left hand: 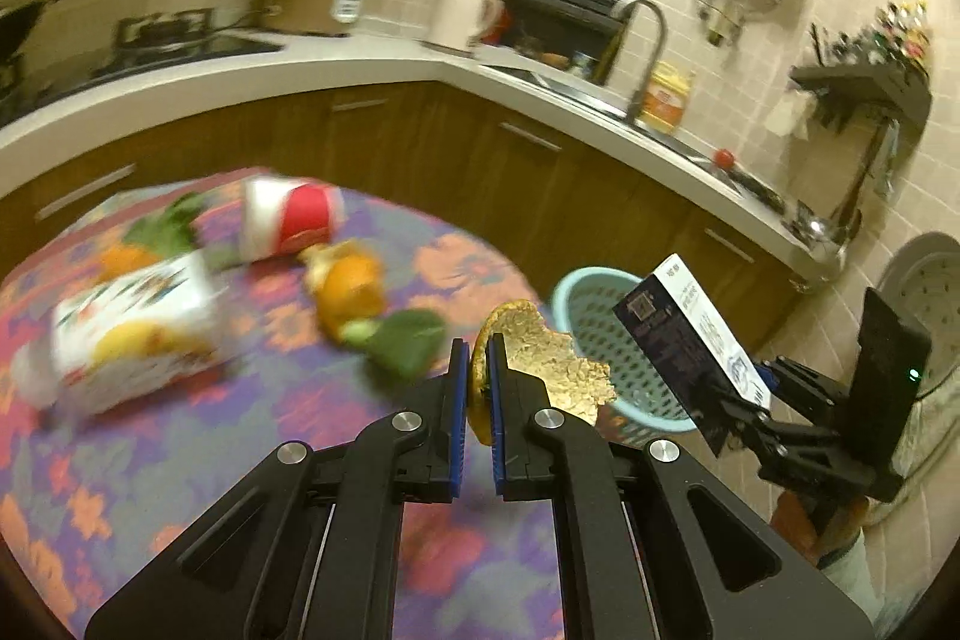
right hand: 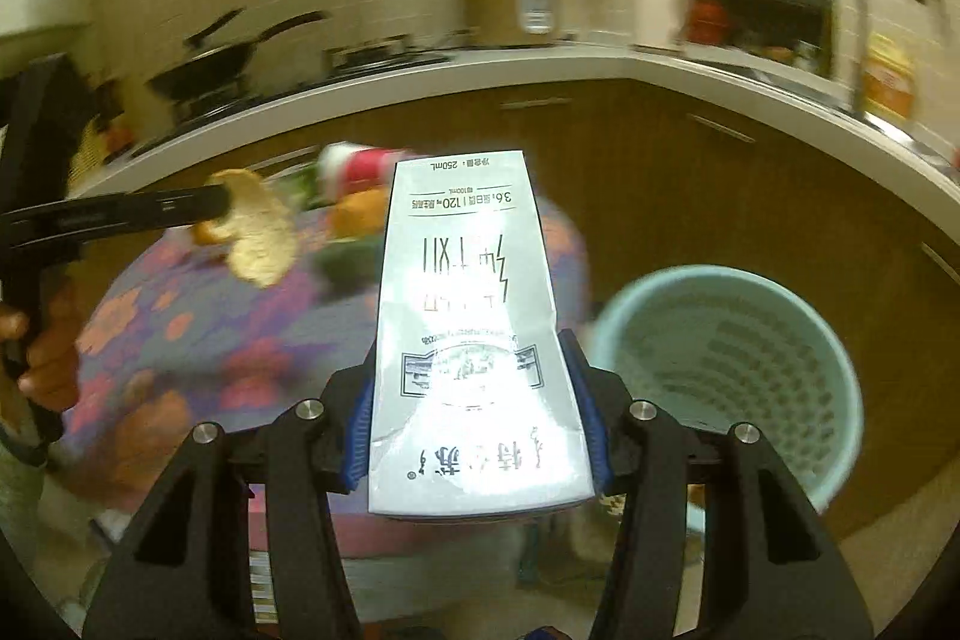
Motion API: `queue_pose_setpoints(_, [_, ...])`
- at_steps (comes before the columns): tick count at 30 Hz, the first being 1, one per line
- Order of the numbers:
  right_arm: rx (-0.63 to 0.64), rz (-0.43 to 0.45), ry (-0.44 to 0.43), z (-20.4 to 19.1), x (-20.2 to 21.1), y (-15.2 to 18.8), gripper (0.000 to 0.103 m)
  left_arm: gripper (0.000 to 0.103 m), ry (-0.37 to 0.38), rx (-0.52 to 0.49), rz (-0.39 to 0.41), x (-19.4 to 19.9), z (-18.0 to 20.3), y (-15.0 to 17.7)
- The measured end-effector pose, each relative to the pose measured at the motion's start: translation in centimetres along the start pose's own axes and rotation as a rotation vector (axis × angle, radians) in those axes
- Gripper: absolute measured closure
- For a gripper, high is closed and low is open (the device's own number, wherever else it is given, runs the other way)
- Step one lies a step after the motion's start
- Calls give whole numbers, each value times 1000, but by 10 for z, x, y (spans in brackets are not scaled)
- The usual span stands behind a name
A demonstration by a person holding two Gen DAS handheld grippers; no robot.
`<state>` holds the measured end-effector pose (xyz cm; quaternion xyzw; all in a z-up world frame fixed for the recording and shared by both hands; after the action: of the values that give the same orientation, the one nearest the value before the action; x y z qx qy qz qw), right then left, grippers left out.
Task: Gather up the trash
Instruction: 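Carry the peel and carton over the blue basket and open both grippers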
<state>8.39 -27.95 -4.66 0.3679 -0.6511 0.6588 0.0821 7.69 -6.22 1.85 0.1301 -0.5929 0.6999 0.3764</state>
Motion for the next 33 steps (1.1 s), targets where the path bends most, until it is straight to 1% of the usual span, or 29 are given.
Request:
queue_pose_setpoints(1, [-22,-1,33,13,-1,1,53,99,11,-22,-8,-9,11,-6])
queue_pose_setpoints(4, [-89,-8,87,47,-8,3,53,99,48,-77,-40,-42,43,-19])
queue_pose_setpoints(6, [-134,-22,141,71,-15,7,53,99,71,-100,-62,-63,60,-24])
queue_pose_setpoints(10, [-208,-60,192,105,-32,14,53,99,122,-136,-130,-115,97,-29])
queue_pose_setpoints(13, [-280,-92,204,130,-45,23,53,99,140,-154,-176,-152,119,-27])
queue_pose_setpoints(16, [-355,-126,196,150,-57,32,53,99,145,-163,-217,-181,130,-21])
queue_pose_setpoints(18, [-396,-154,194,160,-66,39,53,99,140,-166,-233,-193,135,-18])
queue_pose_setpoints(23, [-421,-205,198,168,-81,49,53,97,151,-160,-267,-217,141,-13])
queue_pose_setpoints(25, [-438,-215,203,170,-83,51,53,90,146,-145,-277,-225,141,-13])
queue_pose_setpoints(26, [-448,-222,206,172,-85,51,52,74,146,-138,-284,-228,140,-12])
queue_pose_setpoints(27, [-457,-228,206,174,-86,52,50,61,149,-126,-282,-229,138,-11])
queue_pose_setpoints(28, [-464,-232,204,176,-86,52,48,59,152,-121,-277,-228,137,-11])
queue_pose_setpoints(30, [-473,-237,195,178,-86,54,48,59,164,-114,-277,-224,134,-11])
queue_pose_setpoints(33, [-468,-242,195,175,-84,55,48,57,183,-112,-256,-205,126,-15])
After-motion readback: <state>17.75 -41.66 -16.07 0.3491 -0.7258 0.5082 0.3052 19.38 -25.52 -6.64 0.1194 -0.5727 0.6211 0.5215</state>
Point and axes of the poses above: each gripper's, at about its wrist camera, not at the fingertips, and x roughly against the way its jaws point, z to its right, y to its underside, the point moved 3 cm from there along -x, roughly the way its jaws point, and after that the axes turned 5 degrees about -z, right-handed, at the moved point
